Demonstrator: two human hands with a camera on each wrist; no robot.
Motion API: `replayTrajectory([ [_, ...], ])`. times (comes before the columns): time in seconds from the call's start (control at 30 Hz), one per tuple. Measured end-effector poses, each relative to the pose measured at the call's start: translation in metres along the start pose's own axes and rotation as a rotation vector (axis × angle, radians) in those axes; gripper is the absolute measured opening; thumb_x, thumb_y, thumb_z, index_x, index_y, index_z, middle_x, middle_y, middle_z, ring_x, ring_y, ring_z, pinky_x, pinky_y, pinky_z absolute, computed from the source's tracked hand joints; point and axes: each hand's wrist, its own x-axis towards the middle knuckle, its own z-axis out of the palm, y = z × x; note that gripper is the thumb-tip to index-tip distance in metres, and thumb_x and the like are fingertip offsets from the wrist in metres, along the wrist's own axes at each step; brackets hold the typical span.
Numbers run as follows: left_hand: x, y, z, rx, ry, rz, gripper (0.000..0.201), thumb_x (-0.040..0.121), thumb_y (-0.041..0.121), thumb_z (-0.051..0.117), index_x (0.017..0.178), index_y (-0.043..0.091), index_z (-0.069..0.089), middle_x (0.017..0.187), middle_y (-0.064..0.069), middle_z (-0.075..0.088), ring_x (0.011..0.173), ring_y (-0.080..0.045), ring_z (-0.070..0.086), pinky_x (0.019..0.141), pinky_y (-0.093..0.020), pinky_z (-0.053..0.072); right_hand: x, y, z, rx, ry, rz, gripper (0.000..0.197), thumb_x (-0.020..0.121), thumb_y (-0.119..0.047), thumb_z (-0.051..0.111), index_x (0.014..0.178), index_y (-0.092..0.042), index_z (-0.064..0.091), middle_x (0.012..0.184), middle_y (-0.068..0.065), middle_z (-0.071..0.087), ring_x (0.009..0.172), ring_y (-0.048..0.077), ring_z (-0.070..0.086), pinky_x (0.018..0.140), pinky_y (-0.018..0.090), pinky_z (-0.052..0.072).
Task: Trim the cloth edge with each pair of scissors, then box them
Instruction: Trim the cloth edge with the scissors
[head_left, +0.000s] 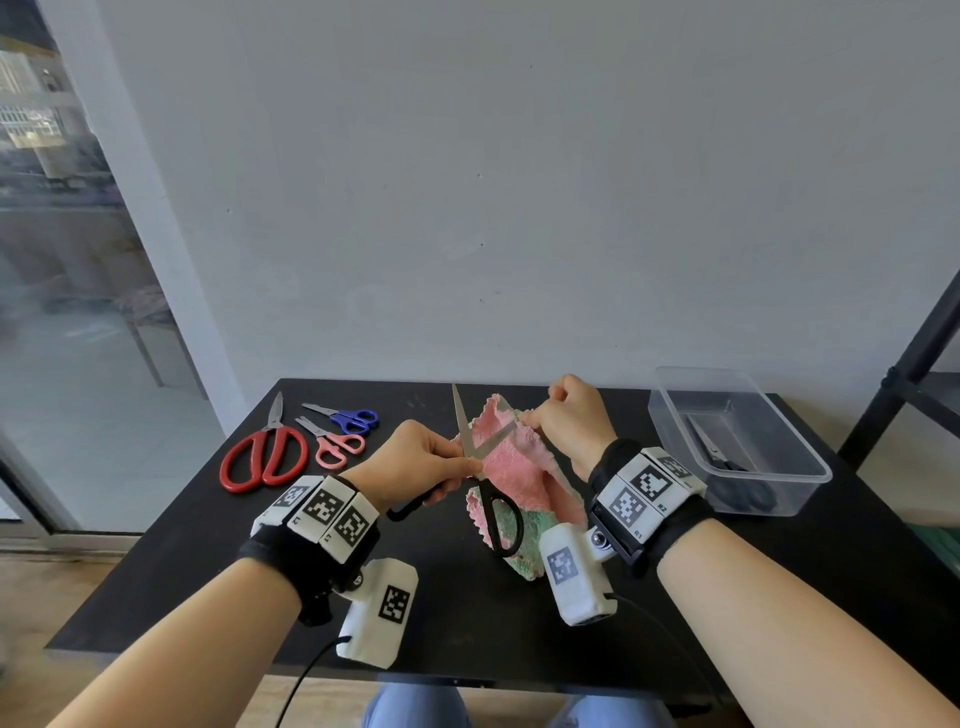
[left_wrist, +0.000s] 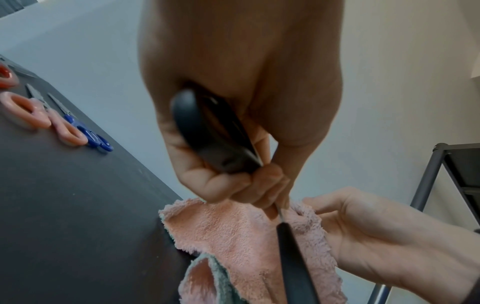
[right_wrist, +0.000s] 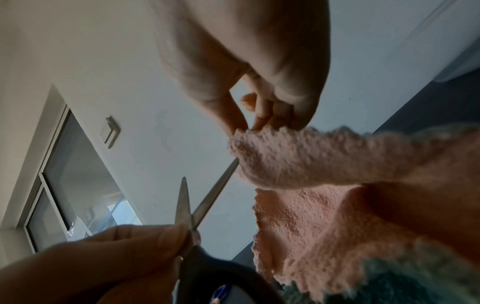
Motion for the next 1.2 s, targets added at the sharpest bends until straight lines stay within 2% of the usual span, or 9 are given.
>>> replayTrajectory([
  [0.3,0.000,0.001,-0.003,0.027,0.000,0.017,0.031,0.087,0.018,0.068,0.058,0.008,0.067,0.044,0.004,0.052,0.039,-0.008,0.043,0.052,-0.022,0.043,0.001,-0.004,0.001,0.045,0.063,-0.018,0.032,0.074,0.006,0.053,0.069,-0.018,0.033,0.073,0.003,0.040,0.067,0.019,0.038,0.060,0.033,0.035],
  [0.4,-0.002,-0.003,-0.006,0.039,-0.001,0.014,0.041,0.088,0.019,0.067,0.048,0.017,0.063,0.041,0.006,0.051,0.038,-0.007,0.043,0.055,-0.022,0.044,0.005,-0.003,-0.007,0.061,0.109,-0.014,0.031,0.075,0.004,0.055,0.070,-0.019,0.035,0.072,0.000,0.040,0.066,0.018,0.038,0.058,0.031,0.035],
  [0.47,-0.004,-0.007,-0.007,0.027,0.005,0.007,0.048,0.089,0.020,0.066,0.040,0.020,0.061,0.040,0.006,0.051,0.039,-0.007,0.043,0.055,-0.021,0.044,0.005,-0.001,-0.010,0.060,0.099,-0.028,0.027,0.079,0.003,0.059,0.075,-0.017,0.042,0.077,-0.001,0.045,0.068,0.016,0.042,0.060,0.027,0.037],
  [0.53,-0.004,-0.008,-0.006,-0.019,0.016,0.006,0.049,0.089,0.019,0.066,0.040,0.021,0.063,0.042,0.007,0.051,0.039,-0.007,0.043,0.053,-0.020,0.043,0.002,0.001,-0.010,0.124,0.035,-0.041,0.020,0.082,0.001,0.065,0.090,-0.012,0.052,0.085,0.001,0.053,0.074,0.012,0.051,0.063,0.021,0.042],
  [0.63,-0.003,-0.007,-0.004,-0.099,0.041,0.016,0.041,0.088,0.018,0.067,0.047,0.018,0.065,0.048,0.001,0.054,0.041,-0.009,0.044,0.050,-0.019,0.043,-0.003,0.004,-0.004,0.213,-0.061,-0.026,0.022,0.083,0.001,0.069,0.102,-0.004,0.061,0.088,0.004,0.062,0.079,0.011,0.060,0.069,0.017,0.047],
  [0.73,-0.002,-0.007,-0.004,-0.148,0.062,0.031,0.033,0.088,0.020,0.067,0.056,0.012,0.066,0.052,-0.002,0.055,0.044,-0.011,0.046,0.051,-0.020,0.043,-0.007,0.007,-0.003,0.301,-0.153,0.004,0.019,0.084,0.005,0.066,0.102,0.000,0.067,0.094,0.014,0.069,0.090,0.021,0.066,0.081,0.028,0.054],
  [0.87,0.000,-0.006,-0.006,-0.173,0.079,0.030,0.025,0.087,0.021,0.067,0.066,0.008,0.070,0.055,-0.004,0.057,0.045,-0.011,0.046,0.052,-0.021,0.045,-0.014,0.006,-0.005,0.360,-0.262,0.012,0.015,0.088,0.009,0.058,0.094,-0.001,0.068,0.082,0.006,0.067,0.072,0.011,0.064,0.060,0.017,0.053],
  [1.03,0.003,-0.005,-0.006,-0.210,0.094,0.036,0.023,0.087,0.019,0.067,0.084,-0.003,0.073,0.058,-0.005,0.059,0.046,-0.012,0.047,0.053,-0.020,0.046,-0.017,0.005,-0.006,0.385,-0.335,0.064,0.015,0.093,0.006,0.053,0.096,-0.006,0.061,0.090,0.010,0.065,0.077,0.019,0.066,0.063,0.027,0.058],
  [1.2,0.006,-0.003,-0.004,-0.231,0.112,0.045,0.026,0.087,0.018,0.067,0.082,-0.008,0.071,0.055,-0.005,0.058,0.043,-0.011,0.048,0.049,-0.019,0.045,-0.021,0.003,-0.006,0.455,-0.418,0.088,0.016,0.089,0.008,0.056,0.096,-0.004,0.064,0.088,0.012,0.068,0.073,0.020,0.066,0.067,0.026,0.058],
])
